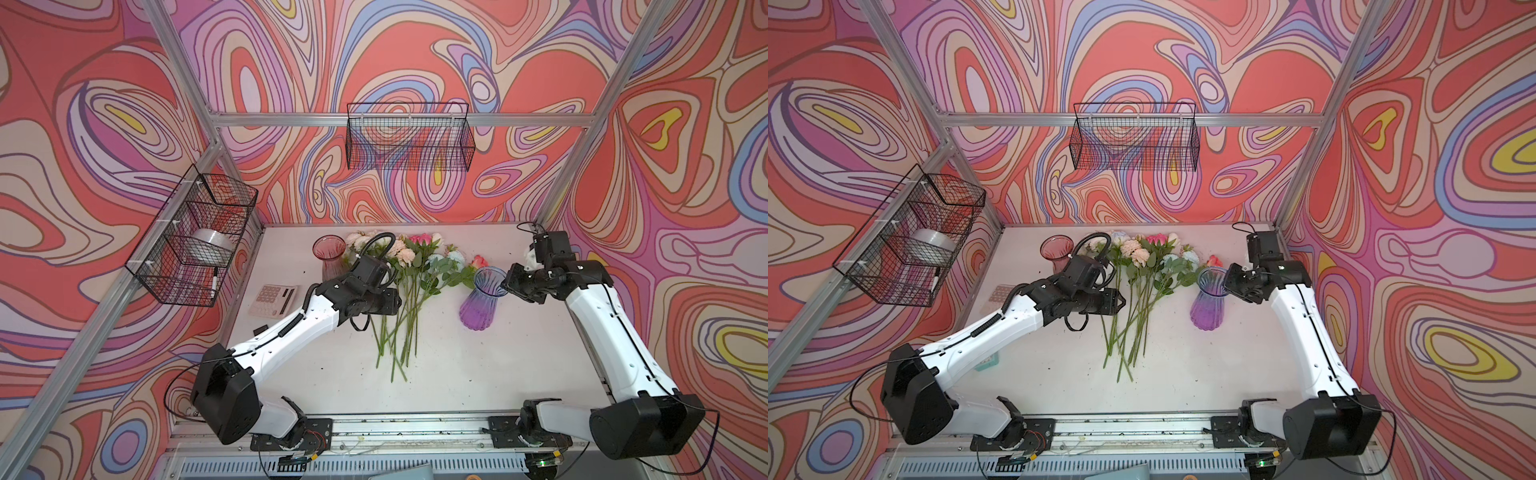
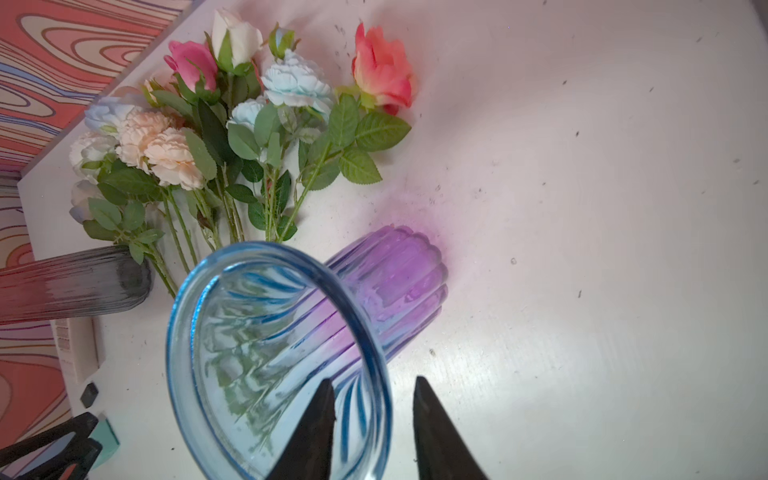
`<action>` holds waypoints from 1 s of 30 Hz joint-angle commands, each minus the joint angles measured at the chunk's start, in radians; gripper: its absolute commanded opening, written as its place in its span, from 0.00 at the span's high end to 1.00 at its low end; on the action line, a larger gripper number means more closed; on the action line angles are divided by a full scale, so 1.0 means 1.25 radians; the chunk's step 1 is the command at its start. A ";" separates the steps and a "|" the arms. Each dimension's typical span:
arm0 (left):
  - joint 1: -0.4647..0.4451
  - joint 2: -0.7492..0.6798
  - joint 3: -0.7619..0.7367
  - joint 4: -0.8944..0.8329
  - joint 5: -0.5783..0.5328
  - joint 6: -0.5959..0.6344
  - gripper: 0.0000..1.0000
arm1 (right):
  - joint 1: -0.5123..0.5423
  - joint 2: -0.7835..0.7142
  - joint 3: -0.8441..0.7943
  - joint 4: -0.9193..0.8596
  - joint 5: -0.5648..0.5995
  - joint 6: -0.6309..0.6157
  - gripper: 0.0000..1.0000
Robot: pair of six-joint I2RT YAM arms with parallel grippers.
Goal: Arrange the flowers into the vase
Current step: 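Lower the left gripper onto a pink rose stem and close it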
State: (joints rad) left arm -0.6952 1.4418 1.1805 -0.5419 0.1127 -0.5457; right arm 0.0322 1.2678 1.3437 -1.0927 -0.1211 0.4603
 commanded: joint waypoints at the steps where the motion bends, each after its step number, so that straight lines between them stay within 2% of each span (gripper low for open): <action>1: -0.035 0.030 0.031 -0.017 -0.066 0.019 0.51 | 0.000 -0.048 0.058 -0.028 0.083 -0.029 0.65; 3: -0.055 0.066 0.049 -0.015 -0.081 0.019 0.57 | 0.000 -0.079 0.081 -0.031 0.101 -0.031 0.65; 6: -0.082 0.134 0.090 -0.019 -0.104 0.021 0.64 | 0.000 -0.131 0.085 -0.014 0.081 -0.025 0.71; 12: -0.105 0.287 0.208 -0.034 -0.165 0.045 0.71 | 0.000 -0.200 -0.002 0.034 0.019 -0.004 0.84; 15: -0.104 0.359 0.267 -0.058 -0.196 0.045 0.75 | 0.000 -0.220 -0.044 0.055 -0.012 -0.002 0.84; 22: -0.103 0.475 0.363 -0.013 -0.205 0.076 0.74 | 0.000 -0.246 -0.099 0.089 -0.038 -0.011 0.84; 30: -0.090 0.627 0.565 -0.129 -0.264 0.108 0.79 | 0.000 -0.263 -0.139 0.113 -0.044 -0.017 0.84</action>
State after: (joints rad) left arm -0.8211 2.1872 1.8400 -0.6037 -0.1589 -0.4377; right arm 0.0322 0.9573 1.1839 -0.9798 -0.1596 0.4515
